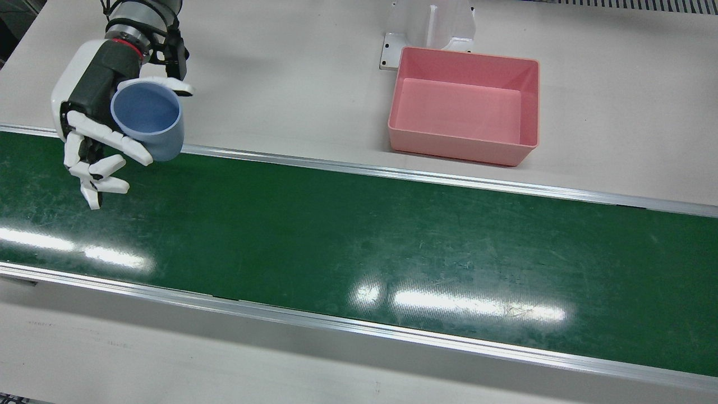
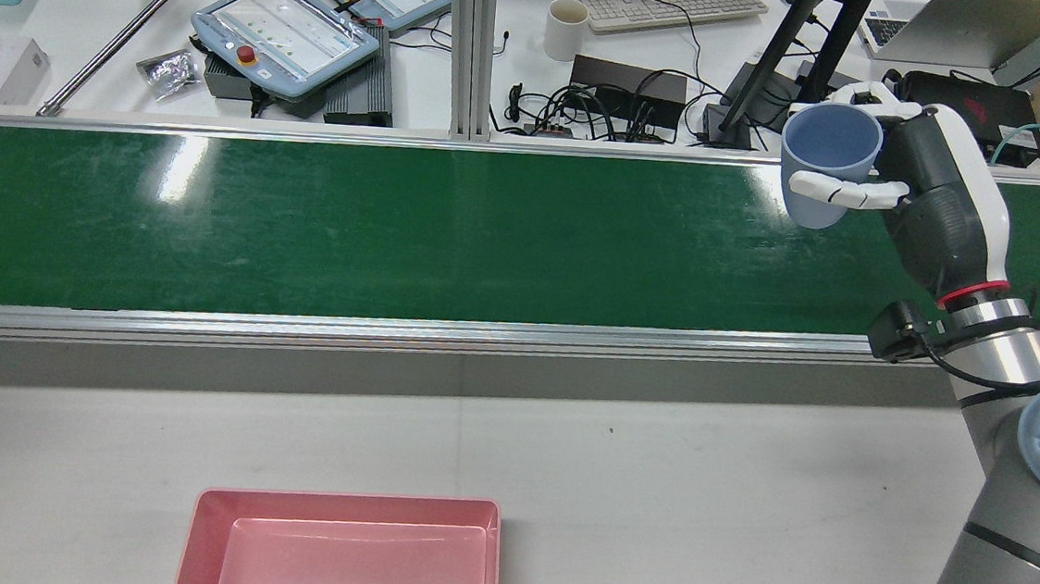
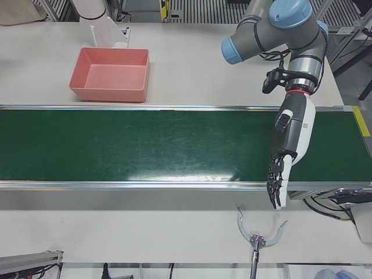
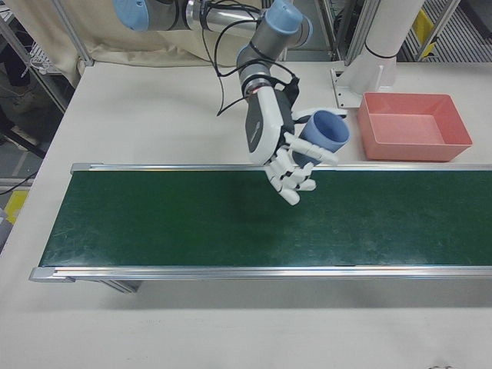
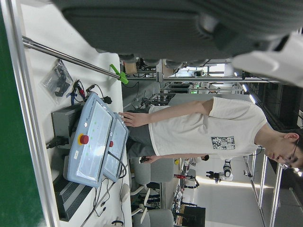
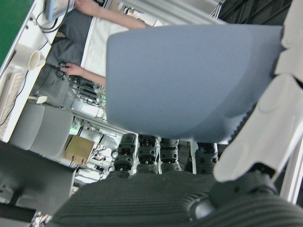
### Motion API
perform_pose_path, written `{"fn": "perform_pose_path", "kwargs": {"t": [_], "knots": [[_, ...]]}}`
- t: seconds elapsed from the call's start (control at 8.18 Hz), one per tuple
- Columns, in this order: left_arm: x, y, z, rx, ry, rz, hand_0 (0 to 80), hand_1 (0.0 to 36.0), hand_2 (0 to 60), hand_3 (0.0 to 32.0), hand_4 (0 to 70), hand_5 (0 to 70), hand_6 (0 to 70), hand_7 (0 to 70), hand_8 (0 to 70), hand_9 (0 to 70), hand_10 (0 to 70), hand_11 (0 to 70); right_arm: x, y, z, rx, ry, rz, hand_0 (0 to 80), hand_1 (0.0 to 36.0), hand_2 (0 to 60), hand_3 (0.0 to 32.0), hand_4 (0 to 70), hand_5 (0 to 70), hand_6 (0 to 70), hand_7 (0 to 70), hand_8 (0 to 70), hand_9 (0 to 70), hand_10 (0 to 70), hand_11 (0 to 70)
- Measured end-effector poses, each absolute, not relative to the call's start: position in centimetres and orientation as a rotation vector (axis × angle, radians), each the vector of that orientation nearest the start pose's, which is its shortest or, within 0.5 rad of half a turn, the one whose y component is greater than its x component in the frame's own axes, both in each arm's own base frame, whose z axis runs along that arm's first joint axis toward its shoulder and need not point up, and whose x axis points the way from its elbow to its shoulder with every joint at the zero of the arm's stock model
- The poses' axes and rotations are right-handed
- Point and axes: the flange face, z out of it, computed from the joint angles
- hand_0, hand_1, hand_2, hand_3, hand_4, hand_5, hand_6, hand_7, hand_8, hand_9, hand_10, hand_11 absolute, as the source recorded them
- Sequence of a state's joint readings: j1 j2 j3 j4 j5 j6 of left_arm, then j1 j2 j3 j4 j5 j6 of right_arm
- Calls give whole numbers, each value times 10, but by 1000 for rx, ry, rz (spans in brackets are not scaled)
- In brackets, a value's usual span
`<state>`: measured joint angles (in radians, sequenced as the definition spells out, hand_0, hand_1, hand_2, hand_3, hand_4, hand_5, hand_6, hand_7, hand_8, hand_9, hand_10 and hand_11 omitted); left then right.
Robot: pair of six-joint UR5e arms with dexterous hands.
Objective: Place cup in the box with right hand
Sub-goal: 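Lift the blue cup and carry it toward the pink box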
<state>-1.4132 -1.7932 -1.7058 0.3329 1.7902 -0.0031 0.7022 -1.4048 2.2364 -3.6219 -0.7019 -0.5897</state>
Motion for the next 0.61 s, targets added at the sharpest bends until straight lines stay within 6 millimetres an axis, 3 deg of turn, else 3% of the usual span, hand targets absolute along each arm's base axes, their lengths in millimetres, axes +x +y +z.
{"fn": "perform_pose_path", "kwargs": {"t": [0.24,0.37,0.61], "knots": [[-22,-571,537,-387,2041,-1992,0,0,0,0,0,0,0,0,0,0,0,0,-214,-379,288,-415,2757,-1908,469,158,506,0,700,28,249,700,310,557,211,295],[-22,-571,537,-387,2041,-1992,0,0,0,0,0,0,0,0,0,0,0,0,-236,-351,260,-383,2852,-1849,469,156,496,0,700,28,250,700,309,557,216,301],[-22,-571,537,-387,2041,-1991,0,0,0,0,0,0,0,0,0,0,0,0,-293,-304,228,-335,3008,-1769,470,149,462,0,700,28,247,700,304,551,223,312]]}}
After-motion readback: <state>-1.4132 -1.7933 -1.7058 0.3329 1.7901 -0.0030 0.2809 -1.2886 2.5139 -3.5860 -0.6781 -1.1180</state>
